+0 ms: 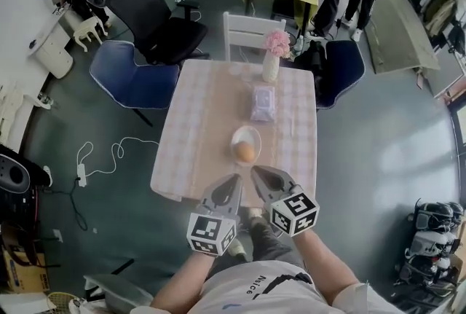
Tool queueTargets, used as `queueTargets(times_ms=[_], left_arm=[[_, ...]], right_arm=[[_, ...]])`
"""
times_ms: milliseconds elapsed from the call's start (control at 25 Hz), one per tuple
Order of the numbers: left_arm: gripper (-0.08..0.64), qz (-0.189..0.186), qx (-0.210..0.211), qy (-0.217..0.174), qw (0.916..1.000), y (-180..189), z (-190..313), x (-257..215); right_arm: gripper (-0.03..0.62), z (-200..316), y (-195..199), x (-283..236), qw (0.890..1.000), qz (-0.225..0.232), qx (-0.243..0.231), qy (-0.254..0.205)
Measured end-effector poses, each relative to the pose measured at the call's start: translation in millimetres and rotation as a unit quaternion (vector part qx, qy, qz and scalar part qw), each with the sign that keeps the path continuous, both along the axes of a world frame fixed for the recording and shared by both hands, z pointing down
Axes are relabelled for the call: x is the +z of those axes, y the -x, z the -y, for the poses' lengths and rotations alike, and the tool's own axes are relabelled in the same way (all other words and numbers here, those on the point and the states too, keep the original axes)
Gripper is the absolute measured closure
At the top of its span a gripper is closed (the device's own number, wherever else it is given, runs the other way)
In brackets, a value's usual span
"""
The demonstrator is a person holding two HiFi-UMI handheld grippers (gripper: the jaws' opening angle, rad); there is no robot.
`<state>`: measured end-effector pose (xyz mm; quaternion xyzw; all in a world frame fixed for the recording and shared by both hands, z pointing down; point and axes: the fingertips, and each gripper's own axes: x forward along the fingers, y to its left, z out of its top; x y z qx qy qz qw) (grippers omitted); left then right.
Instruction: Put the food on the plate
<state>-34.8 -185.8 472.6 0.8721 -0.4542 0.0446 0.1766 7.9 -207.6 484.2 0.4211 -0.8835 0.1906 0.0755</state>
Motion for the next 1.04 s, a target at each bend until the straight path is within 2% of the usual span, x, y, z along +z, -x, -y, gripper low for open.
queueTargets(times_ms=[360, 680, 1040], left_arm=[[0.554, -0.005, -0.002, -0.042, 0.9991, 6, -20, -42], [0.554, -0.004, 0.004, -0.068, 0.9977, 5, -38, -61], [0.554, -0.003, -0.009, -0.068, 0.9976, 15, -49, -61]], right_arm=[[0.575, -28, 1, -43, 0.999, 0.010, 0.012, -0.040], [0.576, -48, 0, -67, 0.997, 0.007, 0.018, -0.068], [0.576, -62, -5, -70, 0.997, 0.009, 0.029, -0.070]])
